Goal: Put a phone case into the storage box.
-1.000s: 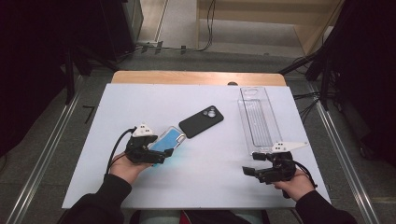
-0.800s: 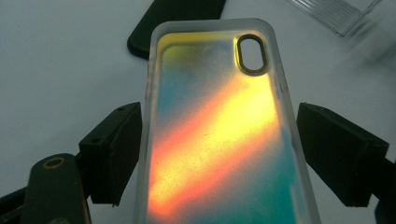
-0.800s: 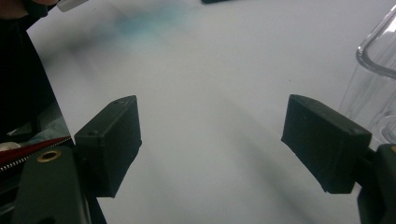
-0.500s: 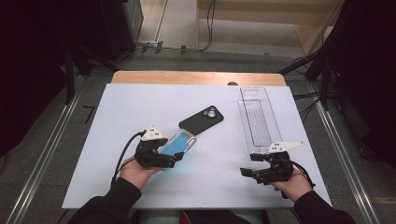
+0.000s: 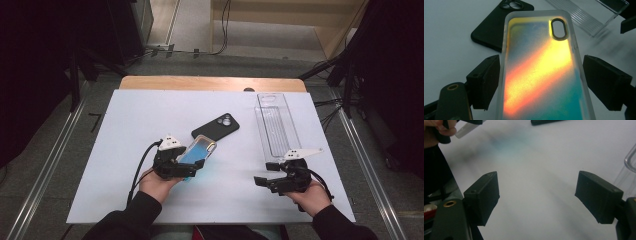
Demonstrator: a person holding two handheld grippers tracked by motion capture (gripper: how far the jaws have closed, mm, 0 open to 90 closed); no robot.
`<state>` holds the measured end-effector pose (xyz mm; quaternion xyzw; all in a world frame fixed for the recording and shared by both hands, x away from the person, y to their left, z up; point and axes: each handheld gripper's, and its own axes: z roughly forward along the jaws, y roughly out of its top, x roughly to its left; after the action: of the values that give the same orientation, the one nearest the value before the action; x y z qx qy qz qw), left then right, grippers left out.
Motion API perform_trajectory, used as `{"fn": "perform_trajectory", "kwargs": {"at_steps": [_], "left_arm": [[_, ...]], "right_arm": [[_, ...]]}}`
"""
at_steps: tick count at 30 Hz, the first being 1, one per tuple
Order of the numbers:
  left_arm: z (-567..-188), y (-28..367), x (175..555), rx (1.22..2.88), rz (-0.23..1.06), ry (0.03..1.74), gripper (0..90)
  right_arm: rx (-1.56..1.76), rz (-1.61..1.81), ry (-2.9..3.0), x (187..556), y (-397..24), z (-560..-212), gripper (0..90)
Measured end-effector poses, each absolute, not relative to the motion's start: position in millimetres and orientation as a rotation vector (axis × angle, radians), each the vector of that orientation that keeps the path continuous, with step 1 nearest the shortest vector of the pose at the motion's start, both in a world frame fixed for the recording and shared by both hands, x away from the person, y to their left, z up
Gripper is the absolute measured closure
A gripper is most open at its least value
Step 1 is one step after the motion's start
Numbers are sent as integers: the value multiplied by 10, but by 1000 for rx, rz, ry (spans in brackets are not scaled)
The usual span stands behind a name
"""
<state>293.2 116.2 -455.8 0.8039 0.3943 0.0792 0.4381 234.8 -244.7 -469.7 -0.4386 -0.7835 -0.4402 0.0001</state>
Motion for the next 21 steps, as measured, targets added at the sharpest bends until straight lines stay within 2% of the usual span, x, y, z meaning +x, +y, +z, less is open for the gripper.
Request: {"fn": "perform_trajectory", "kwargs": {"at_steps": [21], "left_arm": [[-4733, 963, 2825, 1879, 368, 954, 171]], "right_arm": [[-1519, -1466, -2360, 2426, -2121, -4491, 167]]}}
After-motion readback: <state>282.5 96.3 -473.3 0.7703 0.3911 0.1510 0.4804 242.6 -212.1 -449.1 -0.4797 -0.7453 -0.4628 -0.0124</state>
